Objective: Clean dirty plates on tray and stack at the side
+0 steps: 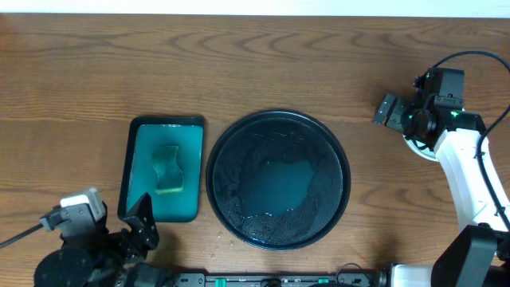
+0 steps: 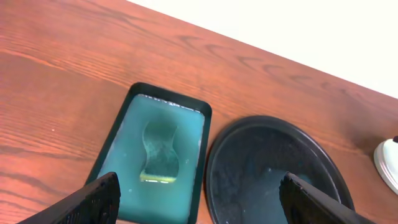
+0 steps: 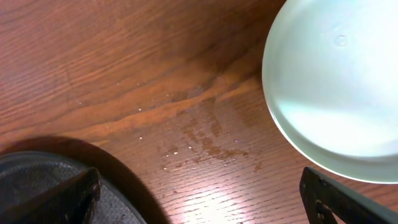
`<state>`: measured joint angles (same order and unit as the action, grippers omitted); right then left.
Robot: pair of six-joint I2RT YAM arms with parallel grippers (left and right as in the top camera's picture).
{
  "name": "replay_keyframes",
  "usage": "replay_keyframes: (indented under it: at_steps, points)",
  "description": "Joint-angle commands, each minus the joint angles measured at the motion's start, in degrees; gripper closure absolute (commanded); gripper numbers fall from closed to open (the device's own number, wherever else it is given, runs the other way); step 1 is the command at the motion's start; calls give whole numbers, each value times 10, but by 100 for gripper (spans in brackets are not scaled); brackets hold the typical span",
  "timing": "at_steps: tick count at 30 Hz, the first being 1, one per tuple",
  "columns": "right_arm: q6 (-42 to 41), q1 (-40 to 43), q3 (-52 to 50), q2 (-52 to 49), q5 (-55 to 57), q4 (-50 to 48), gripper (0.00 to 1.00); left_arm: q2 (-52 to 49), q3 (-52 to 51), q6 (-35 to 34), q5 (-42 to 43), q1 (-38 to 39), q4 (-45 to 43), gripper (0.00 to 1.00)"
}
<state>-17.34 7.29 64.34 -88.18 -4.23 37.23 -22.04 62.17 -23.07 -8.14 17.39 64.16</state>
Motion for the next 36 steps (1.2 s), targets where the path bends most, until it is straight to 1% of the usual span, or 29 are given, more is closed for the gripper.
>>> replay_keyframes:
  at_steps: [1, 28, 33, 36]
  points:
    - [7, -1, 1, 7, 10, 0, 1, 2, 7, 5, -16, 2, 1, 18]
    - [7, -1, 1, 6, 10, 0, 1, 2, 7, 5, -16, 2, 2, 18]
    - [7, -1, 1, 6, 10, 0, 1, 2, 7, 5, -16, 2, 25, 18]
    - [7, -1, 1, 7, 10, 0, 1, 2, 6, -1, -16, 2, 16, 17]
